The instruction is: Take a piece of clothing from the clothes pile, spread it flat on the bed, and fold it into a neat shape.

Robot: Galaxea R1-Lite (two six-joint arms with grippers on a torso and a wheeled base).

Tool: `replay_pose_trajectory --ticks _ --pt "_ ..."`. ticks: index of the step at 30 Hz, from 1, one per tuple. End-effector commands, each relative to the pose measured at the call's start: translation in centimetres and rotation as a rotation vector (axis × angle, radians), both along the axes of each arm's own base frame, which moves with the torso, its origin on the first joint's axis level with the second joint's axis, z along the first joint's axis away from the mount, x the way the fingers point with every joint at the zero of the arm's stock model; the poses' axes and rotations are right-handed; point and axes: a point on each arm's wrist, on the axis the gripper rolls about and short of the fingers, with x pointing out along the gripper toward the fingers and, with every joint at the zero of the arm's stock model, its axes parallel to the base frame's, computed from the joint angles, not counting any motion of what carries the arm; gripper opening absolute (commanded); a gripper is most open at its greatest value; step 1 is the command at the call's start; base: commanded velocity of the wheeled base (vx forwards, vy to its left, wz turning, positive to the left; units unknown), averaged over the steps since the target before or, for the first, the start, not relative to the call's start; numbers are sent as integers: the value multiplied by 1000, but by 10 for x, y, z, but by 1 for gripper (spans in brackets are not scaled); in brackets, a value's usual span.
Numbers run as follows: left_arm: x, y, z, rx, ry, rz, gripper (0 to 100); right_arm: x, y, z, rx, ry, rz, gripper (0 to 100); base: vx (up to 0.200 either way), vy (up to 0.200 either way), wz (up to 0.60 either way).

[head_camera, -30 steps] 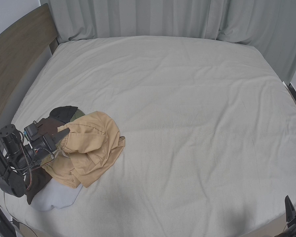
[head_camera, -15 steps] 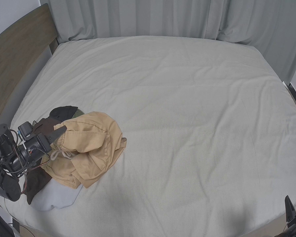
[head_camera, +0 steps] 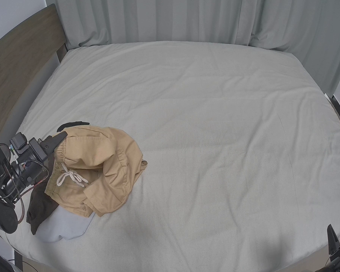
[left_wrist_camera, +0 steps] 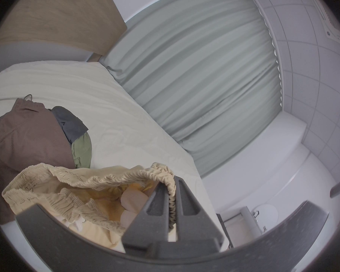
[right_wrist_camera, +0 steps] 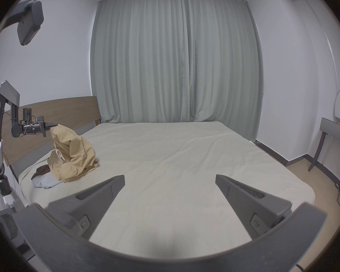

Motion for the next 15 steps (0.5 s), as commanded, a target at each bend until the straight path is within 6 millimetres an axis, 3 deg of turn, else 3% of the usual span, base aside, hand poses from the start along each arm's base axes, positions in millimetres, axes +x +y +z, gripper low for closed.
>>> replay_pose_trajectory --ticks 1,11,15 --pt "-9 -8 12 -55 -27 22 0 0 0 -5 1 4 -1 100 0 0 0" --pt "-27 -22 11 -134 5 102 0 0 0 -5 1 4 -1 100 0 0 0" --pt "-32 -30 20 -219 -8 124 0 0 0 -5 1 4 -1 100 0 0 0"
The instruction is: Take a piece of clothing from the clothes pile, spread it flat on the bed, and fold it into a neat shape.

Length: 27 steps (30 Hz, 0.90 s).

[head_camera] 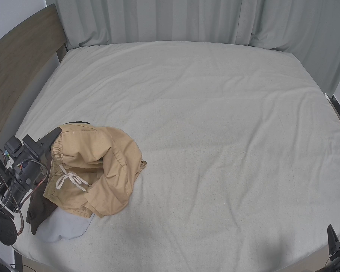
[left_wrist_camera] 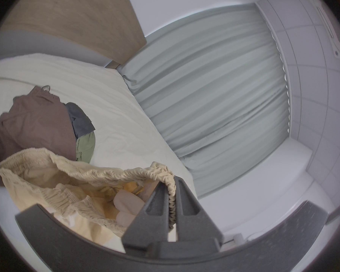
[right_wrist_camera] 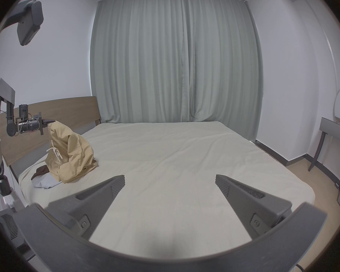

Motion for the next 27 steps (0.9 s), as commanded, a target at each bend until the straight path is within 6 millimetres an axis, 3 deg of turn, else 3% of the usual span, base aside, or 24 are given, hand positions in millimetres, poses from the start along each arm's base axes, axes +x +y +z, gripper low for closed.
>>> replay_pose_trajectory --ticks 1,7,14,23,27 --pt "-11 -14 17 -123 -50 10 0 0 0 -5 0 4 0 100 0 0 0" --pt "-19 -34 29 -178 -85 8 0 0 0 -5 0 4 0 100 0 0 0" --pt "-18 -41 48 -209 -125 23 0 0 0 -5 0 4 0 100 0 0 0" --pt "-56 -61 102 -290 -185 -90 0 0 0 -5 5 4 0 100 0 0 0" --pt "-67 -61 109 -289 -173 -121 0 0 0 -5 5 4 0 100 0 0 0"
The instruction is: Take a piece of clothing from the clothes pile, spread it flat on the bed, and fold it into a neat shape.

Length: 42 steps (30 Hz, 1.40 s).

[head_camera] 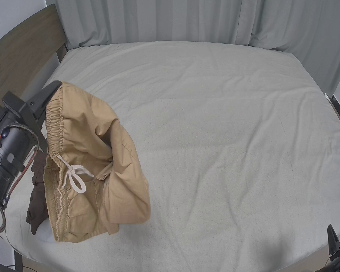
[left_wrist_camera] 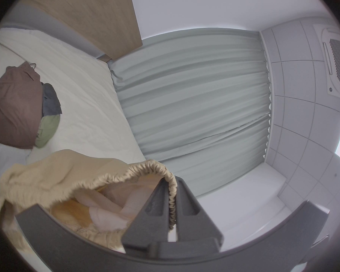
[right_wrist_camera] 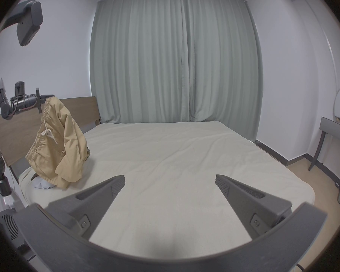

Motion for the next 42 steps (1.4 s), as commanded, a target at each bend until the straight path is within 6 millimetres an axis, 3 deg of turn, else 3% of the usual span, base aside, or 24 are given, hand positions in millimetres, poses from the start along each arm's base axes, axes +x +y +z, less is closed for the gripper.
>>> replay_pose_trajectory --ticks 1,7,13,21,30,32,33,34,36,39,42 --pt "-24 3 24 -46 -81 -49 0 0 0 -5 1 4 0 100 0 0 0" --pt "-22 2 5 8 9 -54 0 0 0 -5 1 4 0 100 0 0 0" --pt "2 0 -29 93 142 -2 0 0 0 -5 1 4 0 100 0 0 0" --pt "27 -15 -50 159 224 -35 0 0 0 -5 0 4 0 100 0 0 0" --pt "34 -112 -48 198 181 -334 0 0 0 -5 0 4 0 100 0 0 0" --pt "34 -112 -48 198 181 -334 0 0 0 -5 0 4 0 100 0 0 0" --pt "30 -151 -43 185 168 -445 0 0 0 -5 0 4 2 100 0 0 0" --pt "30 -151 -43 185 168 -445 0 0 0 -5 0 4 2 100 0 0 0" --pt "31 -192 -43 172 164 -525 0 0 0 -5 0 4 2 100 0 0 0" --pt "30 -215 -44 156 150 -573 0 0 0 -5 1 4 2 100 0 0 0" --pt "20 -238 -22 89 80 -673 0 0 0 -5 1 4 0 100 0 0 0"
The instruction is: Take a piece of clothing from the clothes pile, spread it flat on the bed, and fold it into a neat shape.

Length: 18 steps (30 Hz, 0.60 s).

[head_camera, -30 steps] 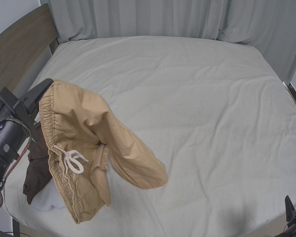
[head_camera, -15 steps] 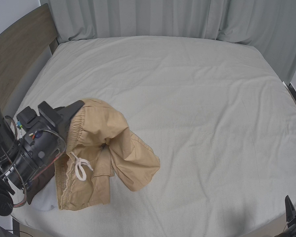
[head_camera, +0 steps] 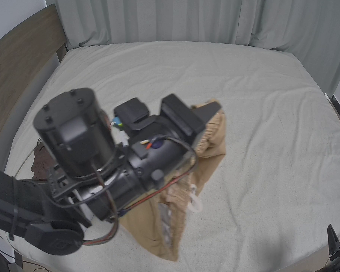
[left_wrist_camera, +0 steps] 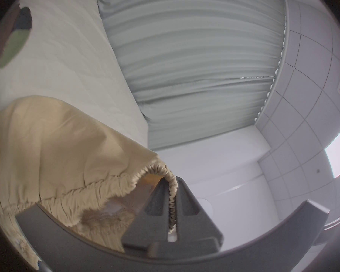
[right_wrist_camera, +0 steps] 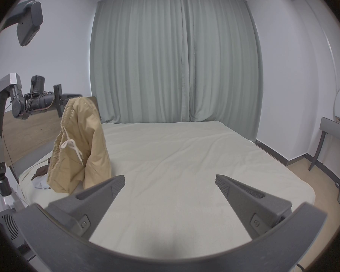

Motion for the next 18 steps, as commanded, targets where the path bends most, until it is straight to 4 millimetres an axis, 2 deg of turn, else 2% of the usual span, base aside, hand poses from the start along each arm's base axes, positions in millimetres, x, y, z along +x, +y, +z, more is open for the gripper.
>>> replay_pose_trajectory --ticks 1,3,5,9,14,18 --pt "-15 -70 11 -95 -16 -207 0 0 0 -5 1 4 1 100 0 0 0" --pt "-26 -69 35 -194 -11 -244 0 0 0 -5 1 4 1 100 0 0 0" --pt "-29 -67 41 -223 26 -258 0 0 0 -5 0 4 1 100 0 0 0" --pt "-5 -52 28 -184 44 -176 0 0 0 -5 0 4 1 100 0 0 0" --pt "15 -22 29 -176 47 -80 0 0 0 -5 0 4 1 100 0 0 0" --pt "38 5 -4 -81 95 35 0 0 0 -5 1 4 1 100 0 0 0"
